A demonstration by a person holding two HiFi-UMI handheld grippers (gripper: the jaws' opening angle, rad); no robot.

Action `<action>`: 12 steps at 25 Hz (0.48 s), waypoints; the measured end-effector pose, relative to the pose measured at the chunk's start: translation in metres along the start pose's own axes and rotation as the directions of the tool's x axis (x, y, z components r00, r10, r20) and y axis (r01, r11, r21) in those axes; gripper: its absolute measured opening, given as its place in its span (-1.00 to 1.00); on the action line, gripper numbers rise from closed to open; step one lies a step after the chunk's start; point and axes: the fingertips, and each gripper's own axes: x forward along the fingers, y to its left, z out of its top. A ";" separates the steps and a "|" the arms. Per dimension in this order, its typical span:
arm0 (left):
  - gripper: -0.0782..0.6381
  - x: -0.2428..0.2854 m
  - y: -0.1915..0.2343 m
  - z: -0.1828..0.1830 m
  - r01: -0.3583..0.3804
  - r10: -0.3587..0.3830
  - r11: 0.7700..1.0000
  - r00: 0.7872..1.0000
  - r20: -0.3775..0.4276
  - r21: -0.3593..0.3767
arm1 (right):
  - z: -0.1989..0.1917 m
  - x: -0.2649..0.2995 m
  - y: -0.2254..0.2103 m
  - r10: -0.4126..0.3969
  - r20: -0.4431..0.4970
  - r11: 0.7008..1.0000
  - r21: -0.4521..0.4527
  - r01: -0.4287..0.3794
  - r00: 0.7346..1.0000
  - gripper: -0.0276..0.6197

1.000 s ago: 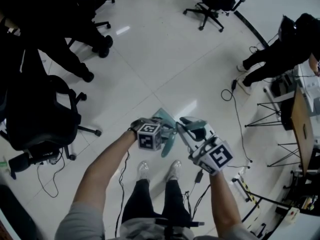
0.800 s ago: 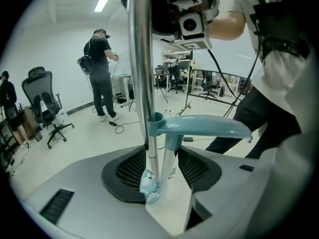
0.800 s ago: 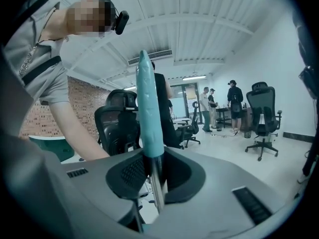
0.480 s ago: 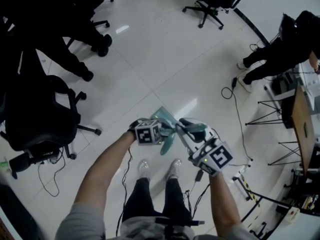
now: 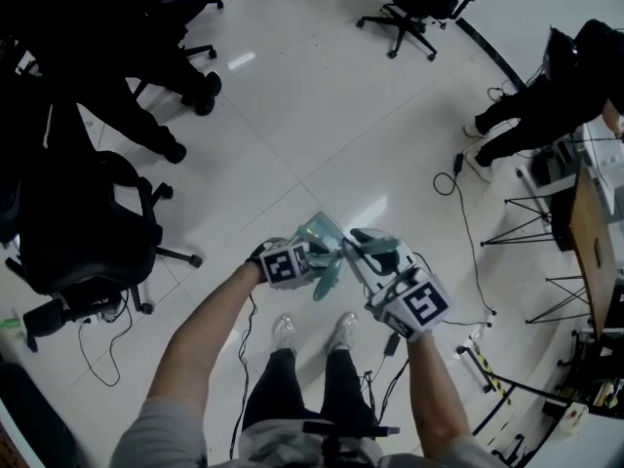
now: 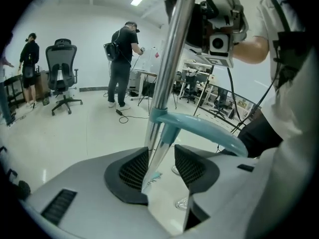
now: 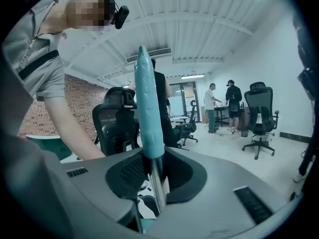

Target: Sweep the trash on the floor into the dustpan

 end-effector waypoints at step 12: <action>-0.46 -0.089 0.027 -0.002 -0.319 0.327 0.926 0.945 0.005 -0.201 | 0.016 -0.031 -0.005 -0.130 -0.029 0.989 0.062 0.132 0.991 -0.13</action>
